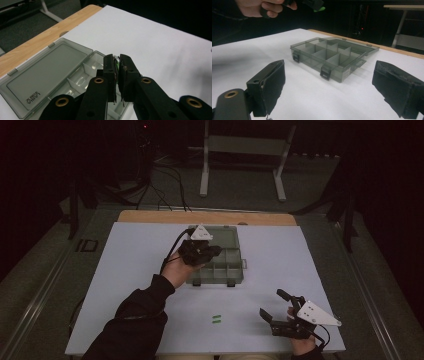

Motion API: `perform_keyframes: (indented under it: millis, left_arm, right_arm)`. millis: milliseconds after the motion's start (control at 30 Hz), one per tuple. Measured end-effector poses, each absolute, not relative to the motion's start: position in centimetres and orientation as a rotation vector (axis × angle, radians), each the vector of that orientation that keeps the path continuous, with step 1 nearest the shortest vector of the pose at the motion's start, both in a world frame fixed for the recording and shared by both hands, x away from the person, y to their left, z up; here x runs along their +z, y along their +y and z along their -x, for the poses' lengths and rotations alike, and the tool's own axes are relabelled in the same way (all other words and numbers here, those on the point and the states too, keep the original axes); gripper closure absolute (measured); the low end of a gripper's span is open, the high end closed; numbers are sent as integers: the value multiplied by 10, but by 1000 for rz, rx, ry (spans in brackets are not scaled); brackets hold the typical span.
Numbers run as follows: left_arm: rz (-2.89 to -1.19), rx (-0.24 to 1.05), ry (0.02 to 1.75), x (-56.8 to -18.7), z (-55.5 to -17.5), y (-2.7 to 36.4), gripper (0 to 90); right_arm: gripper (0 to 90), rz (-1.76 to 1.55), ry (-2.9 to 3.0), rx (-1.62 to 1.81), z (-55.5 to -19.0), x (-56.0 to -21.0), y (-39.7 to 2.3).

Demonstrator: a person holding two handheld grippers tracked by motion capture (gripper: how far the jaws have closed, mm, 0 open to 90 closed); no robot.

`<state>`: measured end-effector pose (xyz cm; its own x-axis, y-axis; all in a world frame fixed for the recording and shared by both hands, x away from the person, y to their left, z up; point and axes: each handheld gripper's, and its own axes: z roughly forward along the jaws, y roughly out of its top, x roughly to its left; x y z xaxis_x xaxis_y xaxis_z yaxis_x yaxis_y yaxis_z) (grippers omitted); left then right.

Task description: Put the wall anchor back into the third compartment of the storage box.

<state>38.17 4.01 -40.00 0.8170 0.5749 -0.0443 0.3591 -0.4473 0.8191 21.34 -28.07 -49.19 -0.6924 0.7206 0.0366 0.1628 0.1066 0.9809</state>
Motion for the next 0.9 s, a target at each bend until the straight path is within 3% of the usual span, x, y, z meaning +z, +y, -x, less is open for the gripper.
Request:
perform_keyframes:
  millis: [533, 900]
  left_arm:
    - [-2020, 311, 837, -411, -400, 14, 833]
    - [-2015, 303, 960, -440, -414, -3, 831]
  right_arm:
    - [112, -851, 1931, 1617, -212, -491, -281]
    - [112, -841, 1938, 1620, -212, -491, -280]
